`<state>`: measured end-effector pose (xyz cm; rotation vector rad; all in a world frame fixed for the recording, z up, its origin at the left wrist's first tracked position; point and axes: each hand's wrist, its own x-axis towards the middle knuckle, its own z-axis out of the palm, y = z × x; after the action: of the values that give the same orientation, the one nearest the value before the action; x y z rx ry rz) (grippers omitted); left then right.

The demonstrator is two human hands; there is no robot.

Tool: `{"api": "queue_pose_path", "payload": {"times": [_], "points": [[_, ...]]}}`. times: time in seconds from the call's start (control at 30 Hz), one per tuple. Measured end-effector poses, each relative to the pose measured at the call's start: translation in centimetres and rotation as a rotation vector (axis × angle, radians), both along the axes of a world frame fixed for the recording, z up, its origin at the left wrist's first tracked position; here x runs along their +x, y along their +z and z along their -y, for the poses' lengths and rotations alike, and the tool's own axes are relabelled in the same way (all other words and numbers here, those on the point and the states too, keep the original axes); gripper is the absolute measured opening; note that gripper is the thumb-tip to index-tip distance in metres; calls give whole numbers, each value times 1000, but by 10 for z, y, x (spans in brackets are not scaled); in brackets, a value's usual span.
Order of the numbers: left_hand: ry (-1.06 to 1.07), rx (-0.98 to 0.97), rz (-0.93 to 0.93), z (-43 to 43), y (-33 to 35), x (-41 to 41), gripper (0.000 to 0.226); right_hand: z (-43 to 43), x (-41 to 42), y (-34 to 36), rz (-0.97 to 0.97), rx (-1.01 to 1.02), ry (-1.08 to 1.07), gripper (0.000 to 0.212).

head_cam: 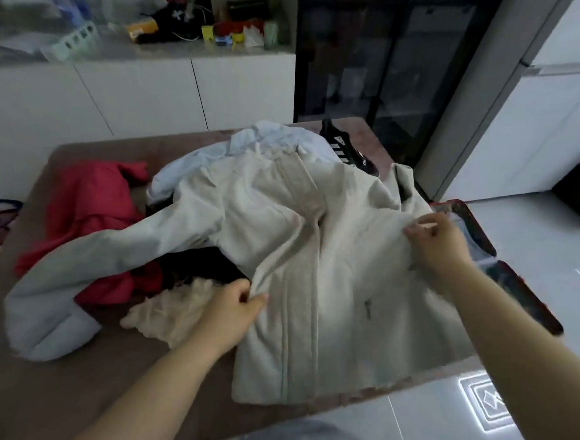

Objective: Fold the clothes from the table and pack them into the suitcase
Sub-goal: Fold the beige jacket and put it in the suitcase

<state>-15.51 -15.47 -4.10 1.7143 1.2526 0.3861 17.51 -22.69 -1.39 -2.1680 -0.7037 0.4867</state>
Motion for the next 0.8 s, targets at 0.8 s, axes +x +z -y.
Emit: {"api": "queue_pose_path", "payload": {"times": [0.8], "points": [[131,-127,-224,99,-68,86,72,133,17,-78,42,-13,181,34]]}}
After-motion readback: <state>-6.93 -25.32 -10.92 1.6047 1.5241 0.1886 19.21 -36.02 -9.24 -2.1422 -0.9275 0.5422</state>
